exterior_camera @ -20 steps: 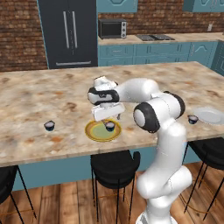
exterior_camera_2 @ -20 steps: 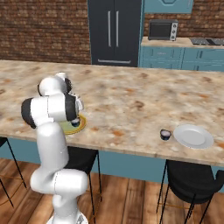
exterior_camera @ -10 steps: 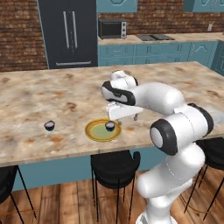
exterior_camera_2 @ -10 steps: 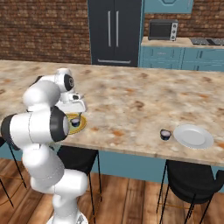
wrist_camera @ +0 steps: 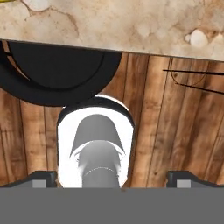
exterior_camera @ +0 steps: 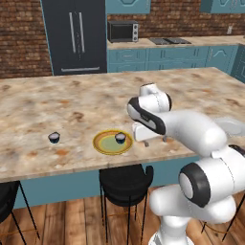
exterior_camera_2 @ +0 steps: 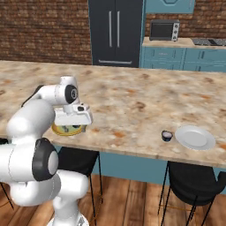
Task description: Place two yogurt containers on each plate.
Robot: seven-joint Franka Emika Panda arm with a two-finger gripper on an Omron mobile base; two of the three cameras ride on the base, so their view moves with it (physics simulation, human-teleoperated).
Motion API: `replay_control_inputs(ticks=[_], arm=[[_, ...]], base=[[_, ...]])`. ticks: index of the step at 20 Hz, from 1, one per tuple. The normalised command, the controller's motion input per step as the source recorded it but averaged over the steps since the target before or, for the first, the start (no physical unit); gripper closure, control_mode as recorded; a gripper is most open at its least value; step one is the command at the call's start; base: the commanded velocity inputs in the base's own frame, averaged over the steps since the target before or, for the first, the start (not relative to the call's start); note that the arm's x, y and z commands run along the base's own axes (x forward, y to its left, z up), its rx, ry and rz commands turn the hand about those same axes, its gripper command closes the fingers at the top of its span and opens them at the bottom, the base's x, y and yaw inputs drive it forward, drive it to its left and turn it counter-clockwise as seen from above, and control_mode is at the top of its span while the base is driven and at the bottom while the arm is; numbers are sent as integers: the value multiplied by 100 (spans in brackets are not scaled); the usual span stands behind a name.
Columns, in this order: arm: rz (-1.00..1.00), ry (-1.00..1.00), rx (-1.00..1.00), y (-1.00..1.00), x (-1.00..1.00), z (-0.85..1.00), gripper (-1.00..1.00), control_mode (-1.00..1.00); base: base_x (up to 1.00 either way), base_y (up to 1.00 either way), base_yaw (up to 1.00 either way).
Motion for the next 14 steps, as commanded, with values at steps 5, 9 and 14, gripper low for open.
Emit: replay_control_inputs(ticks=[5,9,14], arm=[[0,0,0,0,0,0,-100,100],[0,0,0,0,0,0,-100,100],[0,0,0,0,0,0,-100,100]], base=[[0,1,0],[-1,66,-4],[0,81,-7]])
